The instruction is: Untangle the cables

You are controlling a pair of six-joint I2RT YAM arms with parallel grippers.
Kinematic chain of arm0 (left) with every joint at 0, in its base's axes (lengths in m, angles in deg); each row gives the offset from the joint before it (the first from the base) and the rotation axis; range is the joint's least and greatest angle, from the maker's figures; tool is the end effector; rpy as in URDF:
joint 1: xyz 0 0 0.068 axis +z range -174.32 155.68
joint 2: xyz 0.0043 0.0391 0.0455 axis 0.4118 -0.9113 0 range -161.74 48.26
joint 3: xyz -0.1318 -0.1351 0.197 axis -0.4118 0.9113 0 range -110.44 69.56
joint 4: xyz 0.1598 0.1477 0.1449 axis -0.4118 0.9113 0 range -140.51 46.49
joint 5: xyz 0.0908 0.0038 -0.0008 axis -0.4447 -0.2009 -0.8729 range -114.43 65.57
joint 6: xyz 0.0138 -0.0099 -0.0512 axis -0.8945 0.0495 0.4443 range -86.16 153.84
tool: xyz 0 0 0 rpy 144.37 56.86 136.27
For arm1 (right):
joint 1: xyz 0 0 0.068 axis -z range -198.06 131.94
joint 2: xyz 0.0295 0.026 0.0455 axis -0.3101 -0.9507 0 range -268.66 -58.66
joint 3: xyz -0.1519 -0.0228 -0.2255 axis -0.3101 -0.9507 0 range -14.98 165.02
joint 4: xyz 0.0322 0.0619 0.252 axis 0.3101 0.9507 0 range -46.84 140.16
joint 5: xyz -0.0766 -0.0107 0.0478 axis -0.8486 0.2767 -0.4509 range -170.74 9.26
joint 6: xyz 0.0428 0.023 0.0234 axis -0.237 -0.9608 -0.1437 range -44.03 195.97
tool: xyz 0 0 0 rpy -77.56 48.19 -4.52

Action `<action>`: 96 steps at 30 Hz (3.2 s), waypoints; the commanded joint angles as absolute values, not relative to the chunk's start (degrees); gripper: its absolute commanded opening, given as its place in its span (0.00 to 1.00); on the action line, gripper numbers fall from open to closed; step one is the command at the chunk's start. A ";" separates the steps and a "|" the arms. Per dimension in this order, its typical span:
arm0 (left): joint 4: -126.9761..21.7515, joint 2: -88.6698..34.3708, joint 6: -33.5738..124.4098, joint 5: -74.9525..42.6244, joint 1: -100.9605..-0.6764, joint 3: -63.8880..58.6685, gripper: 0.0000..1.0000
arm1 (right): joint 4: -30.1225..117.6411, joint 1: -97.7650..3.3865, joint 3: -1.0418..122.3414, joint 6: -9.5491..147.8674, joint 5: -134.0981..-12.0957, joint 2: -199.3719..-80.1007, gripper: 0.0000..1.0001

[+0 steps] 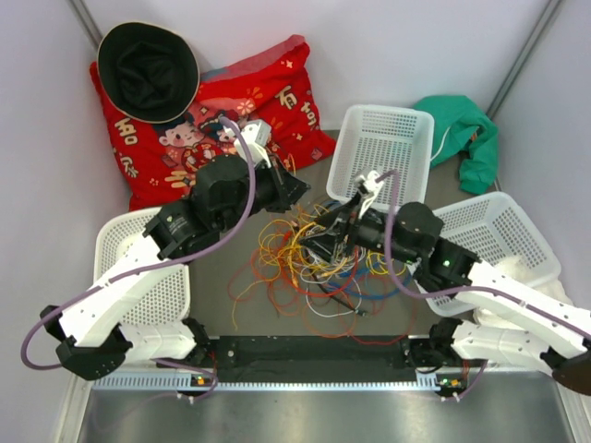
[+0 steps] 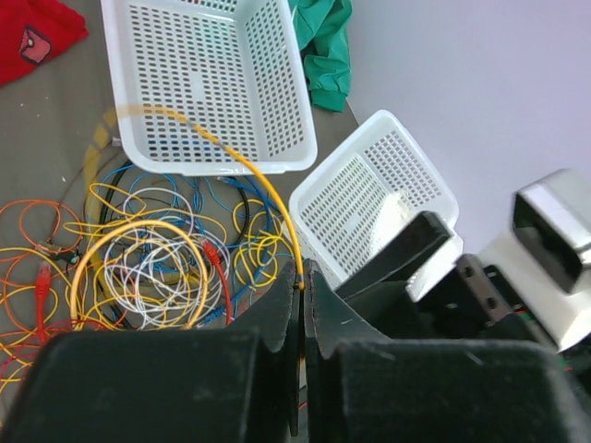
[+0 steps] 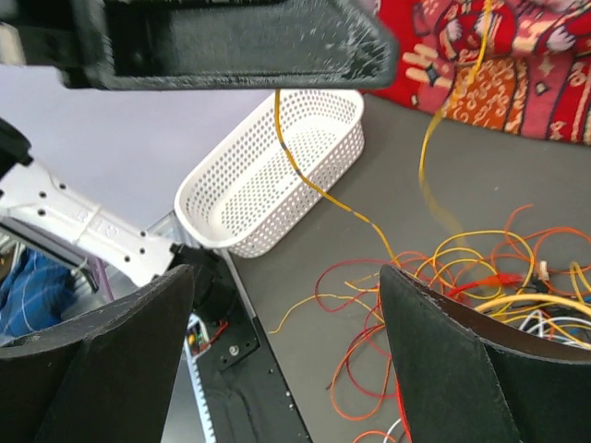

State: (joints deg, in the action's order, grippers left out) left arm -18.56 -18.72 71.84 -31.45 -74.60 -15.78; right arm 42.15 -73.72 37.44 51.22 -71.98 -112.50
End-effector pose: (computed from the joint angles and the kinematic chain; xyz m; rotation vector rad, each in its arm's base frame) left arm 0.1545 -0.1793 0.4648 0.1129 1.9153 -0.9661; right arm 0.1196 0.1845 0.3798 -0.5809 1.6136 1.1960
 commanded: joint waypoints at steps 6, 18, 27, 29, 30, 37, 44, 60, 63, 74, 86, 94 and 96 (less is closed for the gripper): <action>-19.66 -17.49 72.60 -30.31 -74.50 -16.31 0.00 | 36.76 -75.37 42.50 54.35 -75.64 -122.90 0.77; -19.57 -14.94 72.42 -31.54 -74.50 -13.15 0.00 | 34.45 -75.37 40.03 53.73 -83.37 -119.23 0.00; -17.82 -13.18 71.89 -37.05 -74.42 -11.65 0.53 | 45.34 -75.37 43.53 58.91 -91.45 -108.50 0.00; -15.98 -12.74 72.33 -39.88 -74.50 -10.43 0.97 | 52.37 -75.37 47.31 60.06 -95.13 -107.44 0.00; -15.45 -12.04 72.86 -41.20 -74.50 -9.81 0.99 | 55.44 -75.37 52.12 61.81 -96.46 -107.43 0.00; -19.29 -3.96 74.27 -52.02 -74.50 1.59 0.99 | 74.44 -75.37 72.80 67.01 -105.43 -111.56 0.00; -47.13 7.03 71.98 -33.51 -74.50 20.76 0.99 | 79.64 -75.37 77.91 64.20 -107.54 -112.71 0.00; -77.22 -2.80 57.32 -28.20 -83.29 33.70 0.99 | 84.29 -75.37 80.12 57.34 -101.75 -115.34 0.00; -78.72 -4.21 55.29 -29.17 -83.29 32.39 0.99 | 84.65 -75.37 79.24 56.90 -101.04 -114.82 0.00; -80.48 -11.75 48.44 -35.32 -83.29 26.67 0.94 | 84.12 -75.37 75.28 55.41 -98.23 -112.89 0.00; -53.53 -23.29 63.85 -52.72 -80.32 17.88 0.00 | 88.16 -75.37 85.55 60.41 -103.41 -111.92 0.00; -39.28 -21.61 76.81 -49.30 -70.38 24.91 0.00 | 88.34 -75.37 95.31 66.12 -108.59 -112.18 0.00; -34.53 -22.23 78.83 -48.51 -68.28 24.82 0.00 | 88.34 -75.37 96.11 66.39 -108.86 -112.27 0.00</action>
State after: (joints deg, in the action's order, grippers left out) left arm -44.53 -22.99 71.44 -48.35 -71.06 24.24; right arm 89.01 -74.95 93.39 63.22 -105.97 -111.76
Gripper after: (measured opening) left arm 0.012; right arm 0.006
